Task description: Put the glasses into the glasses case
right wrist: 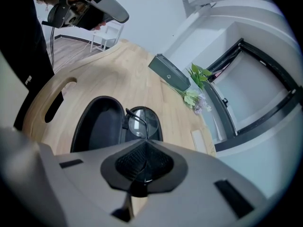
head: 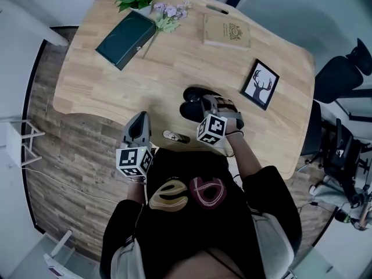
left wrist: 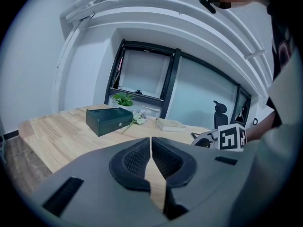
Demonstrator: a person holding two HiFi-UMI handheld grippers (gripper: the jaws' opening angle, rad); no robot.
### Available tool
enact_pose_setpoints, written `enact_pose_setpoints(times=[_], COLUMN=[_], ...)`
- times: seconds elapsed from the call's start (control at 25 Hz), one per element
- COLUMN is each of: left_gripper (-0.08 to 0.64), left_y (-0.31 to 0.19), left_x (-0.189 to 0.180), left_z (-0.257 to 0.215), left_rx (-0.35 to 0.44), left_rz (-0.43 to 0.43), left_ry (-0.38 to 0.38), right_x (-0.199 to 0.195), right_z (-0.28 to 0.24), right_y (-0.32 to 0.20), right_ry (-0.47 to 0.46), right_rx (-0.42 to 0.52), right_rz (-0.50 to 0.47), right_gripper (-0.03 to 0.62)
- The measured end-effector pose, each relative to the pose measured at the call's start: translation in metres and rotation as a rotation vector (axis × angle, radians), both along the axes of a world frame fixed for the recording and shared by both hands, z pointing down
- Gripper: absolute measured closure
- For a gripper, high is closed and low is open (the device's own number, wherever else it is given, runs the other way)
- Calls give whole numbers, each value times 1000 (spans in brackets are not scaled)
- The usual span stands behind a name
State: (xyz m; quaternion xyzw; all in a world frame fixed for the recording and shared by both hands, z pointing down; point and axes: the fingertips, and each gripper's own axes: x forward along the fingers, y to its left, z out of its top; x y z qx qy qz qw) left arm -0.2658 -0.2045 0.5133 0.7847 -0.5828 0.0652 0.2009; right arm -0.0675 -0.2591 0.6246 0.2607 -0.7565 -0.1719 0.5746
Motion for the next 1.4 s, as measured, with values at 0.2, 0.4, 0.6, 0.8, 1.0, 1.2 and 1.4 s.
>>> enact_pose_setpoints(times=[0.2,0.4,0.6,0.8,1.0,1.2,1.4], left_gripper=[535,535,535,535,535,535,535], left_y=[0,-1,-2,-2,-2,-1,-1], left_x=[-1,-5,-7,-6,-4,-4,-4], left_z=[3,2,6,8,9,11,12], left_rx=[-9,-10,-18,-20,-25,-28,-32], left_rz=[-4,-10,-11,-9,-4,-5,-11], left_ry=[-2,-2,-8,-16,-7,-1,15], right_x=[2,1,0,-2,-2,-3,-3], right_z=[9,11,16,19,19,18,12], right_y=[0,-5,-9,-9,-10,-11,-13], right_ry=[23,33,50,64,63,40,-19], right_rx=[-12,-11,-12,-16,-10,-22,-38], right_rz=[6,11,12,9,1,6,43], right_gripper=[580,580,578,578,577,568,485])
